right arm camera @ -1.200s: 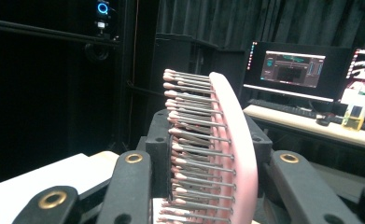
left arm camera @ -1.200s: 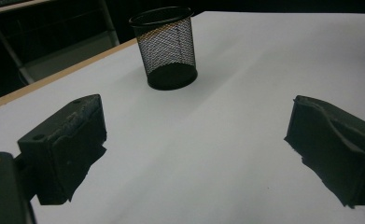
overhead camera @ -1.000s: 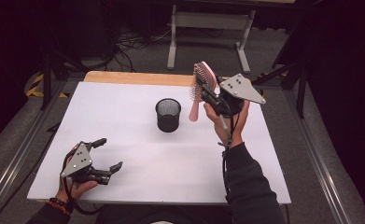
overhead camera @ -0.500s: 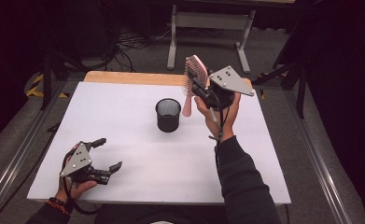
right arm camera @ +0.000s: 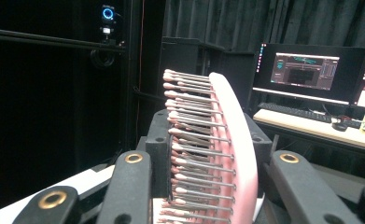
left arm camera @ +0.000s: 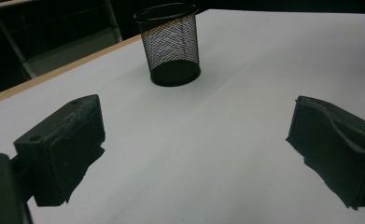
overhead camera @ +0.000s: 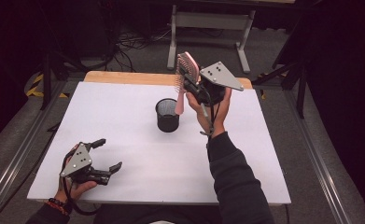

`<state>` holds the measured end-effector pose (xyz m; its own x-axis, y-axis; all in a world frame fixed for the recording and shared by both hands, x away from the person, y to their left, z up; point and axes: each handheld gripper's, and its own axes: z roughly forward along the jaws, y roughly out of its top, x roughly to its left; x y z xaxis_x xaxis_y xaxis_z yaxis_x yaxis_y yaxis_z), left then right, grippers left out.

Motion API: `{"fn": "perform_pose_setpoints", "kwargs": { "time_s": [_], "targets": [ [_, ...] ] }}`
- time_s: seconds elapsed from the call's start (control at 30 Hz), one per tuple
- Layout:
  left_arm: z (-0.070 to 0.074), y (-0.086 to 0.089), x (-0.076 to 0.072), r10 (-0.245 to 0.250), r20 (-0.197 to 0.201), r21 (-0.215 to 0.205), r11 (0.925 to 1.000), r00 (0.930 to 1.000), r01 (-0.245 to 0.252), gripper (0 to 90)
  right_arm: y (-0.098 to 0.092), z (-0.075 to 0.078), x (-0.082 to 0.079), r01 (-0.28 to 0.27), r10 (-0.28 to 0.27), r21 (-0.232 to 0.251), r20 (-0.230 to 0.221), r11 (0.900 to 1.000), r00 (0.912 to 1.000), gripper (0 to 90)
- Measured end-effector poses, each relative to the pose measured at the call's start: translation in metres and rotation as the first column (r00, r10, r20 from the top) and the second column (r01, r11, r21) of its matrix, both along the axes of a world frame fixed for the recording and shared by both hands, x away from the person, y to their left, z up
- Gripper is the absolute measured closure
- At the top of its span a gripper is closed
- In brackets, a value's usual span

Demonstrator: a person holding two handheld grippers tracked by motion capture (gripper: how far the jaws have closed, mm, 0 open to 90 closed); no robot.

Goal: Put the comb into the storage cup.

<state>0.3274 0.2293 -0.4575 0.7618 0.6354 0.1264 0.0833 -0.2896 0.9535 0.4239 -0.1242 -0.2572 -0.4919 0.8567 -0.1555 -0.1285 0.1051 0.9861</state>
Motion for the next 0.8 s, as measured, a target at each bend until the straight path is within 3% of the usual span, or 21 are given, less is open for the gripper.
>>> {"fn": "perform_pose_setpoints", "kwargs": {
  "time_s": [0.5, 0.63, 0.8],
  "targets": [
    [0.001, 0.001, -0.002, -0.006, 0.011, 0.011, 0.9999, 0.9999, 0.006, 4.4, 0.021, -0.008, 0.016, -0.010, 0.011, 0.024, -0.025, 1.000, 0.9996, 64.0],
    [0.000, 0.000, -0.002, -0.008, 0.006, 0.010, 0.9999, 1.0000, 0.008, 4.1, 0.026, -0.011, 0.019, 0.001, -0.001, 0.009, -0.023, 1.000, 0.9997, 64.0],
    [-0.001, -0.002, -0.002, -0.010, 0.007, 0.022, 0.9997, 0.9999, 0.010, 3.9, 0.028, -0.019, 0.026, 0.008, -0.007, 0.030, -0.050, 1.000, 0.9987, 64.0]
  ]
}}
